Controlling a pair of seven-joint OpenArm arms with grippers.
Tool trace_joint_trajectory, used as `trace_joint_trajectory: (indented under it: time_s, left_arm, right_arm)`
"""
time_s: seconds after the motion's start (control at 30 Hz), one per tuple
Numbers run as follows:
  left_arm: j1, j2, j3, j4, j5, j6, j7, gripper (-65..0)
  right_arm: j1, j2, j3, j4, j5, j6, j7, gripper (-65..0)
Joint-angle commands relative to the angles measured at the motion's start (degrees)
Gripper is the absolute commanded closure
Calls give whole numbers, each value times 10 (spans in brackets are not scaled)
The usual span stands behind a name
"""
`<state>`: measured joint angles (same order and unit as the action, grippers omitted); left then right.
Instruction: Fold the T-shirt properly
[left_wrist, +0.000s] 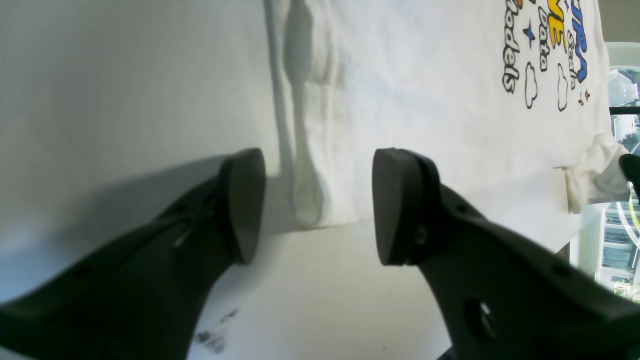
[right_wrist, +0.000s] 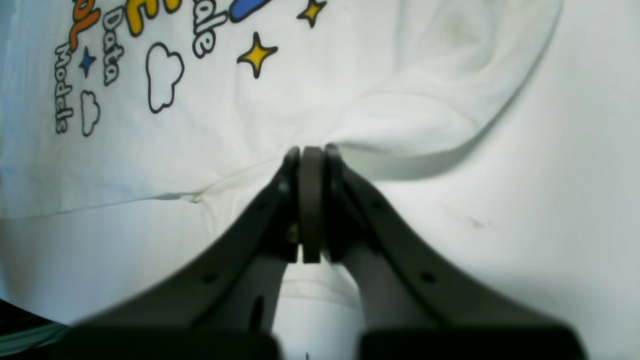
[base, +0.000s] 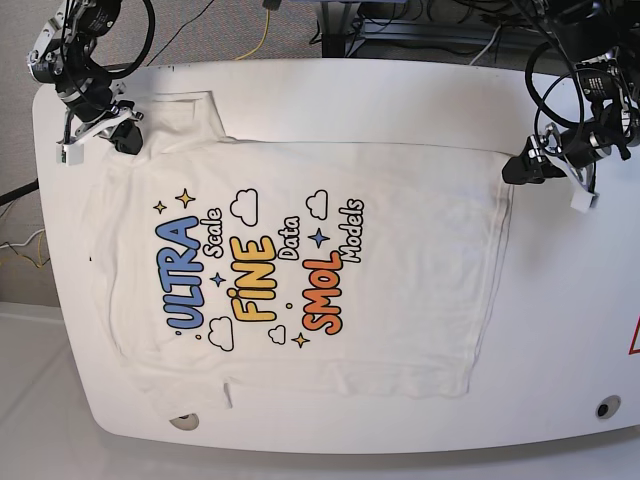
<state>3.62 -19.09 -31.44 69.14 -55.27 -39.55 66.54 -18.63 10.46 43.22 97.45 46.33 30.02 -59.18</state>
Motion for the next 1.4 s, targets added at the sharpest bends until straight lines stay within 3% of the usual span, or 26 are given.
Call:
trace_joint_trajectory:
  time_s: [0.0, 0.5, 1.37]
  left_arm:
    - [-4, -9, 9, 5, 9, -1, 6, -320]
    - [-7, -4, 56, 5, 8, -1, 6, -320]
    - [-20, 46, 107, 4, 8, 0, 6, -320]
  right_arm:
    - [1, 10, 3, 8, 9, 2, 9, -6]
    - [0, 8, 3, 8, 9, 2, 9, -6]
    - [0, 8, 3, 8, 9, 2, 9, -6]
